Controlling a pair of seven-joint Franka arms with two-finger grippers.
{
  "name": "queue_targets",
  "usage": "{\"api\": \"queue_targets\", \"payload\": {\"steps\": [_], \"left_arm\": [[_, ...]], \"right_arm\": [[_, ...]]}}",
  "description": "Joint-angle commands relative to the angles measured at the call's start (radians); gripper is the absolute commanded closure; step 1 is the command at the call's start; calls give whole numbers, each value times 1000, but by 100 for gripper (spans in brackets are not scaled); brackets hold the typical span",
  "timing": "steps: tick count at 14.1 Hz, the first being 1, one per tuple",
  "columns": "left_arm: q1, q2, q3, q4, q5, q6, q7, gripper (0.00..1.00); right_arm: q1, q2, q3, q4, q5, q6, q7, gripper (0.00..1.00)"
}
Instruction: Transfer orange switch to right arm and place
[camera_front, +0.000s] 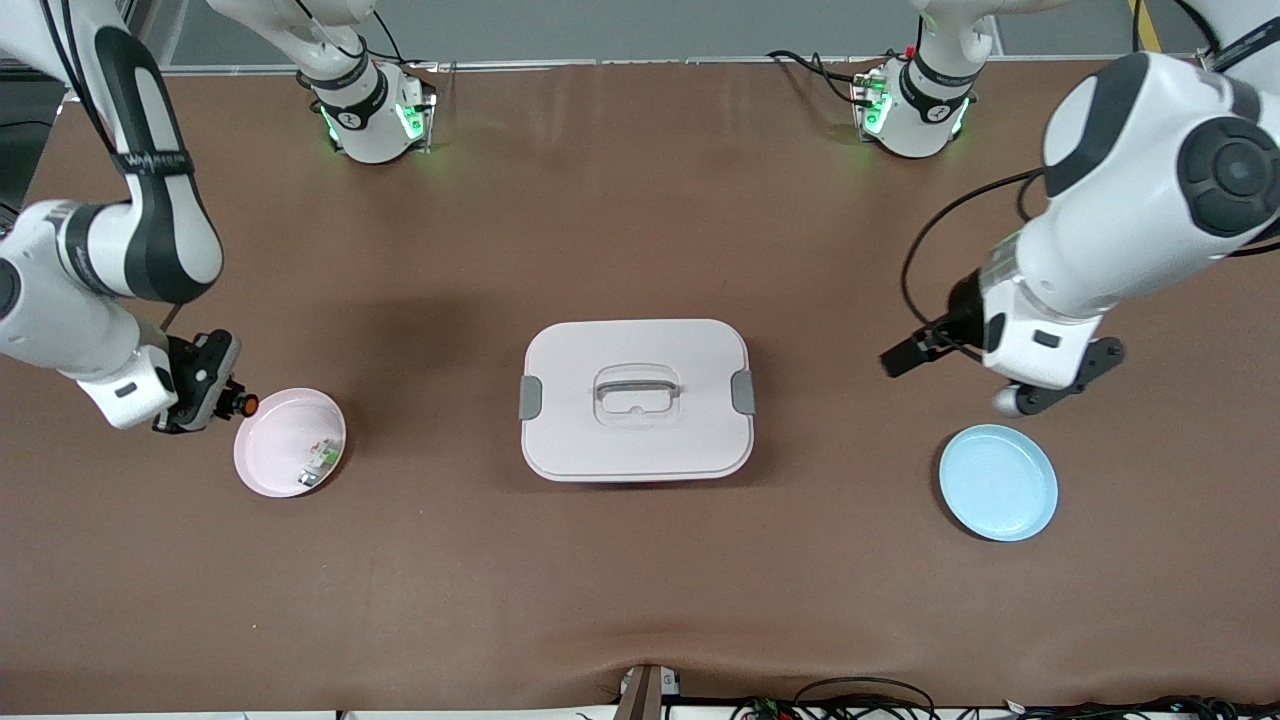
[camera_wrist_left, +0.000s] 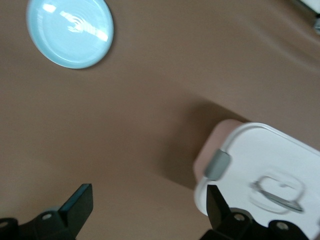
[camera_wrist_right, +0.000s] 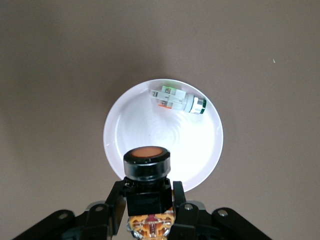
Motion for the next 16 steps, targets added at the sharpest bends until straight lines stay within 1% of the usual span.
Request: {"api": "queue_targets", "payload": {"steps": [1,2,4,6,8,9,11,13,16], "left_arm": [[22,-53,-5,-12,93,-49,49,0],[23,-56,-5,-12,104,-49,95,0],[67,-70,-6,-12,106,-54,193,0],[83,-75,-5,-11,106,-98,282,0],[86,-81,-3,-11,126,-129,309,0],[92,-99,-5,-11,141,-144,323,0],[118,-134,-6,-12,133,-153,407,0],[160,-139,-14,-12,115,-153,497,0],[163,-162,-8,-18,113,-153,525,0]], "right_arm": [[-27,73,19,47,-23,51,-82,96],[-38,88,19,49,-23,67,-99,96],[-38,111,19,49,-23,73,-104,96],[-35,139,19,49,-23,93,-110,96],[-38,166,21,49,-20,99,-130,96],[-38,177,21,47,-19,116,-130,95],[-37,191,21,44,-19,145,-130,95],[-40,203,21,47,-8,151,-130,95],[-46,229,22,55,-6,174,-130,95]]}}
